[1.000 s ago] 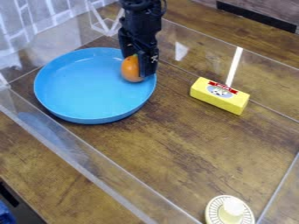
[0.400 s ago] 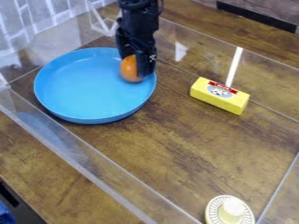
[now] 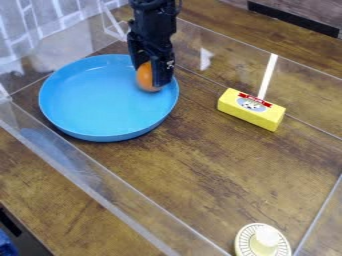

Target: Remove the orange ball from inside the blue tray and put it on the table

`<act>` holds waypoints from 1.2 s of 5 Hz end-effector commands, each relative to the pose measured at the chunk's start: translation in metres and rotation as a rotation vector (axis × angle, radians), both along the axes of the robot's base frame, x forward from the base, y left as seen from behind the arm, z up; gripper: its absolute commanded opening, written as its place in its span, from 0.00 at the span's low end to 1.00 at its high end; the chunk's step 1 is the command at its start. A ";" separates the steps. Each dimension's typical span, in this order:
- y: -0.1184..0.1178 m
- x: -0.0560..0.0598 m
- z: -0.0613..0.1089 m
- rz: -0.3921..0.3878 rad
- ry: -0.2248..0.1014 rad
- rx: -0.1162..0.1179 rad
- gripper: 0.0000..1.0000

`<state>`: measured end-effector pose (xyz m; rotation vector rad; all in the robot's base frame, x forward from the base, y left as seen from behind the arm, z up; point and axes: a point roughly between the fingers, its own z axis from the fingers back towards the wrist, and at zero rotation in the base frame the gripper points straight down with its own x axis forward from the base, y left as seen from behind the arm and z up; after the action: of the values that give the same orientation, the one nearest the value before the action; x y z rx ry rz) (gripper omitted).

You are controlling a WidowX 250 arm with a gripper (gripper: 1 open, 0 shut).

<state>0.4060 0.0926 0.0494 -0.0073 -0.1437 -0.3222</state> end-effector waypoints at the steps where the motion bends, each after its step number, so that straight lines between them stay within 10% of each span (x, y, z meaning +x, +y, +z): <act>1: 0.010 0.003 0.013 0.026 -0.037 0.006 1.00; 6: 0.009 -0.003 0.018 0.059 -0.036 -0.017 1.00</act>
<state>0.3982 0.0945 0.0356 -0.0453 -0.1082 -0.2738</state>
